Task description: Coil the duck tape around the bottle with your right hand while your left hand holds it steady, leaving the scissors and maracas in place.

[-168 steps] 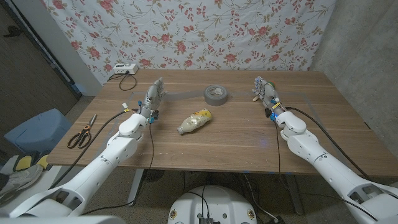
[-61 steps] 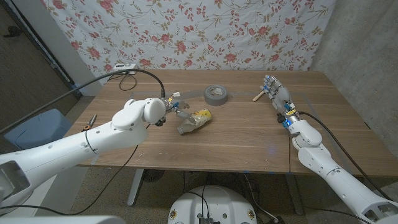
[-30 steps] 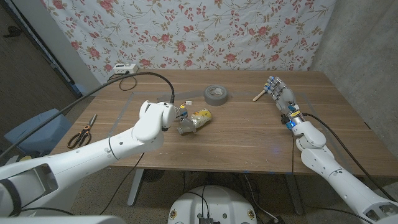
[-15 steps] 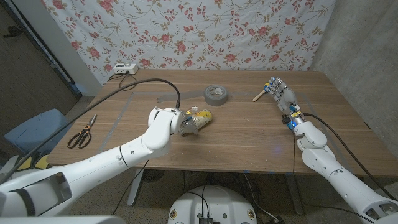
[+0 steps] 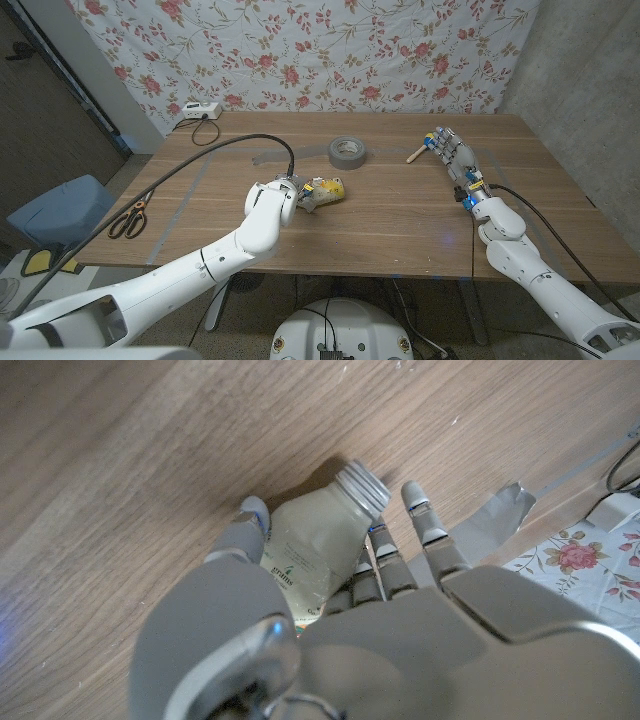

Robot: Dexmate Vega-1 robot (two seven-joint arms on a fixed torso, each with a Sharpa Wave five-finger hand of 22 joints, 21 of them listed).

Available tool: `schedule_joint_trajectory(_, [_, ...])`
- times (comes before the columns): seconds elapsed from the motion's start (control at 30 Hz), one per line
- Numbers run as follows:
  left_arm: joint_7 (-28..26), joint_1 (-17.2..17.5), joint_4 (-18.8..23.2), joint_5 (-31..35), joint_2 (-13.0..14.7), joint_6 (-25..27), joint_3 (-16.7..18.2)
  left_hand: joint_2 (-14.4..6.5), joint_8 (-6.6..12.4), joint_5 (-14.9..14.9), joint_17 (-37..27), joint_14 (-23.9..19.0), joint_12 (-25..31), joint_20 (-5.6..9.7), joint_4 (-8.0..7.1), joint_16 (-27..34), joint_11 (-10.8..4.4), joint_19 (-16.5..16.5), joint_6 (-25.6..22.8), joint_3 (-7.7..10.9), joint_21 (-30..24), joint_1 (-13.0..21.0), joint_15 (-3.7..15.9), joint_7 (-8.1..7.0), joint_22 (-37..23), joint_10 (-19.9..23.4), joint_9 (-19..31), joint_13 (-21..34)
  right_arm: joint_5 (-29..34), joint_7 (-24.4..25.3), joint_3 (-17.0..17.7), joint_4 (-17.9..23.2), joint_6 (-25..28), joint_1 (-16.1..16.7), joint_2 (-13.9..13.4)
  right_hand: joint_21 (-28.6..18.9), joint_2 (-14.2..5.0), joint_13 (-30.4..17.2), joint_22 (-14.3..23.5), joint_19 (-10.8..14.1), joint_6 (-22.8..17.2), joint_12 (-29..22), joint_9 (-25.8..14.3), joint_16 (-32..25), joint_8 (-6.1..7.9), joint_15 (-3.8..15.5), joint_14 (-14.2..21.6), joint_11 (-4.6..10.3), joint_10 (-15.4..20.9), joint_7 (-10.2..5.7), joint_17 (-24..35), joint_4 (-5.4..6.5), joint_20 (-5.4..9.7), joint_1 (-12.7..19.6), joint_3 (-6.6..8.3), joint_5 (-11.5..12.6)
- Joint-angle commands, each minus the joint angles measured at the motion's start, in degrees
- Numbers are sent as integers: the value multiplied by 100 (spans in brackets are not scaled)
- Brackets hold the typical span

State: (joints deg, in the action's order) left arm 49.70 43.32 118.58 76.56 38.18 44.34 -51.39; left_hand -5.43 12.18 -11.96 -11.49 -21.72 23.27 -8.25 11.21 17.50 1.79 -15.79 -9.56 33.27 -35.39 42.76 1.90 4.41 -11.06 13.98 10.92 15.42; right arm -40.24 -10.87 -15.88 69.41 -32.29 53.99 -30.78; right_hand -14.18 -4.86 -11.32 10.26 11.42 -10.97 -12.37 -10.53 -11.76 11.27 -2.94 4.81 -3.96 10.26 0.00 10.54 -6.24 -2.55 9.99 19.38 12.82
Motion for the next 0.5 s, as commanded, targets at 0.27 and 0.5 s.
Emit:
schedule_joint_trajectory(0.27, [-772, 429, -467, -8, -160, -651, 484, -658, 570, 154, -543, -642, 310, 152, -838, 532, -393, -159, -1870, 353, -302, 345, 235, -333, -101, 1115, 124, 85, 763, 880, -80, 578, 138, 204, -268, -2, -13, -24, 16, 107, -102, -65, -17, -56, 54, 22, 172, -33, 174, 6, 16, -25, -14, 1, 27, 30])
schedule_joint_trajectory(0.5, [-1886, 707, -640, -150, -196, -552, 590, -627, 1646, 179, -876, -2070, 660, 402, -571, 1125, -580, -1110, -3153, 573, -1160, 950, 711, -224, -232, 2051, 627, 299, 972, 1160, -83, 876, 288, 316, -395, -1, -16, -25, 15, 127, -129, -65, -18, -59, 58, 25, 209, -33, 193, -8, 15, -31, -21, 5, 33, 33])
